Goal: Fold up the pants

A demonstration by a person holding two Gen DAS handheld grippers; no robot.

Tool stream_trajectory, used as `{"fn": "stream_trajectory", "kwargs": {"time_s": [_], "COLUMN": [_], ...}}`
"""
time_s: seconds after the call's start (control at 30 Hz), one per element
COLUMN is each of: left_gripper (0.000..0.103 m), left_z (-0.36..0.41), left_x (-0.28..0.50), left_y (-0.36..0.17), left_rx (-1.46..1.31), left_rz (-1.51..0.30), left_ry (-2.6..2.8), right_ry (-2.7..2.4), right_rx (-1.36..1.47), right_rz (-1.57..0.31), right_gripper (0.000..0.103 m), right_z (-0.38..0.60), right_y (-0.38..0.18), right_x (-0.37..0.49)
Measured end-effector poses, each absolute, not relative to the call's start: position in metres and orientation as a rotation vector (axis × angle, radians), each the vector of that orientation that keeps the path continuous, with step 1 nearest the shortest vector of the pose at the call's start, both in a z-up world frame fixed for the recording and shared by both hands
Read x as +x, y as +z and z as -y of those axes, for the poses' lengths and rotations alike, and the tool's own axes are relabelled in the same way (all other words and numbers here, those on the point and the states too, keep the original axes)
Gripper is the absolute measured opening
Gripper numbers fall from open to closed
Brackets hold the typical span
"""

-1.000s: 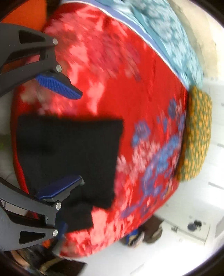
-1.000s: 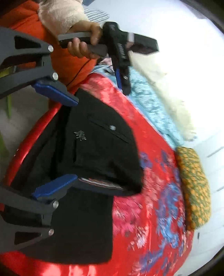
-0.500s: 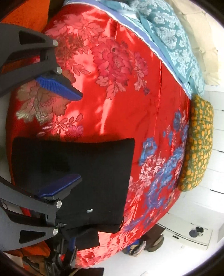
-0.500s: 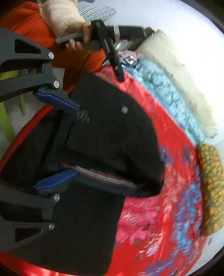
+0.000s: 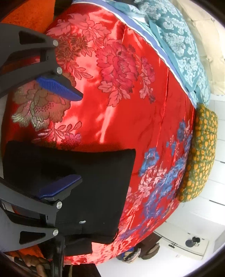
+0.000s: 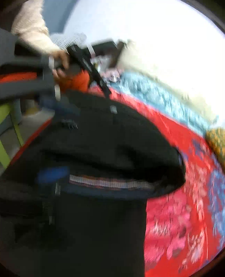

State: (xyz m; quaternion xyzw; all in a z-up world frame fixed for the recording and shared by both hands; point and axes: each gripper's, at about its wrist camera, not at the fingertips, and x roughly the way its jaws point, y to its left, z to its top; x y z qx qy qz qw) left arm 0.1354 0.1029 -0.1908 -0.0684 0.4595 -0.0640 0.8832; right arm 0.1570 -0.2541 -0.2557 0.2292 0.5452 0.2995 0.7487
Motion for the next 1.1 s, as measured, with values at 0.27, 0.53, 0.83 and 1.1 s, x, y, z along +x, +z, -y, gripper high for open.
{"fn": "stream_trajectory", "kwargs": {"time_s": [0.27, 0.53, 0.83, 1.1], "left_gripper": [0.088, 0.088, 0.088, 0.088], "left_z": [-0.118, -0.086, -0.006, 0.03], "left_x": [0.131, 0.107, 0.092, 0.085], "left_y": [-0.181, -0.155, -0.162, -0.194], "left_rx": [-0.211, -0.152, 0.054, 0.22], "left_rz": [-0.931, -0.852, -0.861, -0.921], "left_ry": [-0.115, -0.244, -0.424, -0.478], "right_ry": [0.617, 0.517, 0.233, 0.184], "right_rx": [0.313, 0.245, 0.462, 0.248], "right_rz": [-1.024, -0.891, -1.047, -0.986], "right_gripper": [0.017, 0.016, 0.016, 0.037], "right_z": [0.243, 0.298, 0.378, 0.376], "right_y": [-0.164, -0.108, -0.232, -0.184], "right_x": [0.136, 0.082, 0.068, 0.074]}}
